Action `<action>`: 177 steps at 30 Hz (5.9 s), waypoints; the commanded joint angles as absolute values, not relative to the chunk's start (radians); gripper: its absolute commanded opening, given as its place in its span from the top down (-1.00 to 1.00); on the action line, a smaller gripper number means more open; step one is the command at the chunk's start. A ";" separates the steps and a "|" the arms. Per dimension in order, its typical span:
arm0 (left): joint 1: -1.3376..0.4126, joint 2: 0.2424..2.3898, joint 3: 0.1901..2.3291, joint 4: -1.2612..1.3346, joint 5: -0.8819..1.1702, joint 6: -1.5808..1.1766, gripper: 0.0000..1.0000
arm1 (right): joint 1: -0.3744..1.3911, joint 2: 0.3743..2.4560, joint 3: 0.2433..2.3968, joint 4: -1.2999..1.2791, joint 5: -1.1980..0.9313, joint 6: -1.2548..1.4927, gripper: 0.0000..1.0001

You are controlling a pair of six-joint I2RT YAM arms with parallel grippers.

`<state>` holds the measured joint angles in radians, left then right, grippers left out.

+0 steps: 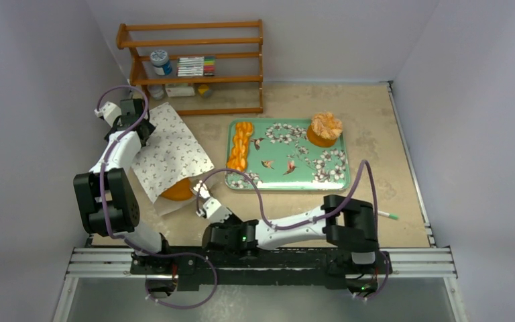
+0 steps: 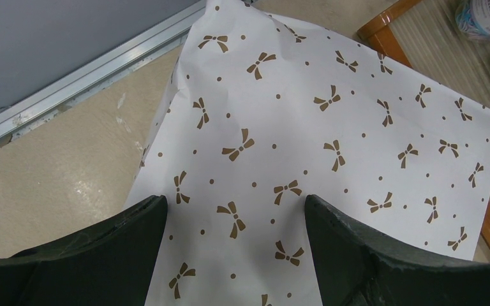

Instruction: Take the fake bread out of the paper bag

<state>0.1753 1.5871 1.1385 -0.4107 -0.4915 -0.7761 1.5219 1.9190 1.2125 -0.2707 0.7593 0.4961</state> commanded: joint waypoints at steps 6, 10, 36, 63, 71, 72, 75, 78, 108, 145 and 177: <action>0.167 1.569 1.149 -0.368 -0.460 -0.795 -0.57 | 1.446 1.680 1.147 -0.149 0.531 0.454 0.77; 0.166 1.570 1.156 -0.368 -0.459 -0.795 -0.57 | 1.372 1.600 1.089 -0.107 0.367 0.451 0.77; 0.155 1.585 1.176 -0.374 -0.469 -0.797 -0.57 | 1.095 1.649 0.841 0.267 -0.483 0.464 0.74; 0.140 1.596 1.169 -0.357 -0.466 -0.805 -0.57 | 1.079 1.708 0.934 0.165 -0.153 0.390 0.18; 0.130 1.593 1.174 -0.360 -0.470 -0.808 -0.57 | 1.009 1.725 0.904 0.241 -0.251 0.461 0.45; 0.130 1.593 1.176 -0.363 -0.471 -0.808 -0.57 | 0.993 1.728 0.898 0.252 -0.286 0.475 0.46; 0.129 1.590 1.182 -0.366 -0.471 -0.808 -0.57 | 0.959 1.728 0.876 0.283 -0.386 0.508 0.48; 0.127 1.587 1.188 -0.369 -0.473 -0.808 -0.57 | 0.944 1.718 0.847 0.317 -0.474 0.563 0.50; 0.106 1.585 1.187 -0.364 -0.485 -0.813 -0.57 | 1.109 1.546 0.932 0.133 0.156 0.281 0.13; 0.106 1.512 1.141 -0.335 -0.497 -0.786 -0.61 | 1.394 1.707 1.007 0.044 0.441 0.280 -0.55; 0.106 1.519 1.109 -0.333 -0.503 -0.798 -0.62 | 1.402 1.718 0.855 0.282 0.389 0.219 0.03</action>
<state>0.1097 1.5482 1.1141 -0.3599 -0.4988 -0.7933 1.3956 1.7779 0.8818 0.2474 0.3935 0.2398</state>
